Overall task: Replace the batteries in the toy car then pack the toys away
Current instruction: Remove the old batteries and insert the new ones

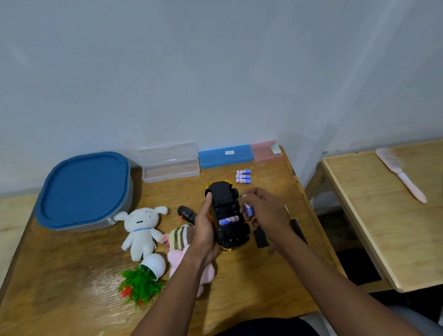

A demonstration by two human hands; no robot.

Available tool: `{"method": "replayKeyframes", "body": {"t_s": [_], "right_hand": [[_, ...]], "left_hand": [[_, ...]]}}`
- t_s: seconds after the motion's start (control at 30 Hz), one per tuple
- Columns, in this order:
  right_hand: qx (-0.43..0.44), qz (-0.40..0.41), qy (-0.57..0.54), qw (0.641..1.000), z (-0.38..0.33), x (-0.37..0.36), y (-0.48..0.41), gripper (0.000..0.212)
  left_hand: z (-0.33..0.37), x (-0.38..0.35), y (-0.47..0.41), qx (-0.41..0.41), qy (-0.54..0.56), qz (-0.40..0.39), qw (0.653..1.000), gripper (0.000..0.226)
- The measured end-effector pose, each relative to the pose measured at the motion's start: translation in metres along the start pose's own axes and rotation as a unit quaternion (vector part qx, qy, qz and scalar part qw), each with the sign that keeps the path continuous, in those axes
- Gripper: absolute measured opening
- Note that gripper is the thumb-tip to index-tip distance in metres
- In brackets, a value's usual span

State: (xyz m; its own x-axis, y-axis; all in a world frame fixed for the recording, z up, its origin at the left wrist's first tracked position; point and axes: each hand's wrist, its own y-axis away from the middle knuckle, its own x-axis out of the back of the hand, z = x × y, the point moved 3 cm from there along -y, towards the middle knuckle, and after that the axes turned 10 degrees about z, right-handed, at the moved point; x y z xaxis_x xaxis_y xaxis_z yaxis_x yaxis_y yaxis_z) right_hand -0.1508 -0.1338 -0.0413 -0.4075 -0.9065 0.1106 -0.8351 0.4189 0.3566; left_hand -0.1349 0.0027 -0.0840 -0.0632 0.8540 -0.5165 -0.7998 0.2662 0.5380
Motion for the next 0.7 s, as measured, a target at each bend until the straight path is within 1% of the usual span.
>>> {"method": "replayKeyframes", "body": {"t_s": [0.1, 0.2, 0.27, 0.33, 0.37, 0.4, 0.47, 0.5, 0.63, 0.7], "right_hand": [[-0.046, -0.029, 0.01, 0.998, 0.009, 0.0, 0.0, 0.011], [-0.056, -0.025, 0.018, 0.998, 0.014, 0.0, 0.001, 0.008], [-0.045, -0.017, 0.028, 0.998, 0.016, 0.001, 0.002, 0.01], [-0.024, -0.005, 0.056, 0.998, 0.017, 0.002, 0.001, 0.01], [-0.007, 0.002, 0.077, 0.997, 0.018, 0.003, 0.0, 0.009], [0.012, 0.008, 0.101, 0.995, 0.018, 0.003, -0.001, 0.008], [0.04, 0.02, 0.139, 0.989, 0.019, 0.002, -0.002, 0.007], [0.049, 0.026, 0.148, 0.987, 0.02, 0.001, -0.003, 0.007], [0.077, 0.031, 0.168, 0.982, 0.018, -0.001, -0.006, 0.005], [0.072, 0.019, 0.173, 0.982, 0.017, -0.001, -0.008, 0.005]], "left_hand": [[0.0, -0.001, 0.002, 0.002, -0.018, -0.017, 1.0, 0.056], [-0.003, 0.0, 0.001, 0.004, -0.029, -0.01, 1.0, 0.054], [-0.003, 0.002, -0.002, -0.013, -0.035, 0.029, 0.999, 0.057], [-0.004, 0.005, -0.007, -0.038, -0.043, 0.073, 0.996, 0.064], [-0.004, 0.006, -0.008, -0.049, -0.048, 0.092, 0.993, 0.063], [-0.004, 0.005, -0.009, -0.066, -0.052, 0.106, 0.991, 0.058], [-0.002, 0.003, -0.011, -0.097, -0.072, 0.118, 0.986, 0.044], [-0.002, 0.002, -0.012, -0.109, -0.087, 0.118, 0.983, 0.041], [0.0, 0.001, -0.013, -0.135, -0.118, 0.12, 0.976, 0.053], [0.0, 0.002, -0.014, -0.139, -0.116, 0.119, 0.976, 0.05]]}}
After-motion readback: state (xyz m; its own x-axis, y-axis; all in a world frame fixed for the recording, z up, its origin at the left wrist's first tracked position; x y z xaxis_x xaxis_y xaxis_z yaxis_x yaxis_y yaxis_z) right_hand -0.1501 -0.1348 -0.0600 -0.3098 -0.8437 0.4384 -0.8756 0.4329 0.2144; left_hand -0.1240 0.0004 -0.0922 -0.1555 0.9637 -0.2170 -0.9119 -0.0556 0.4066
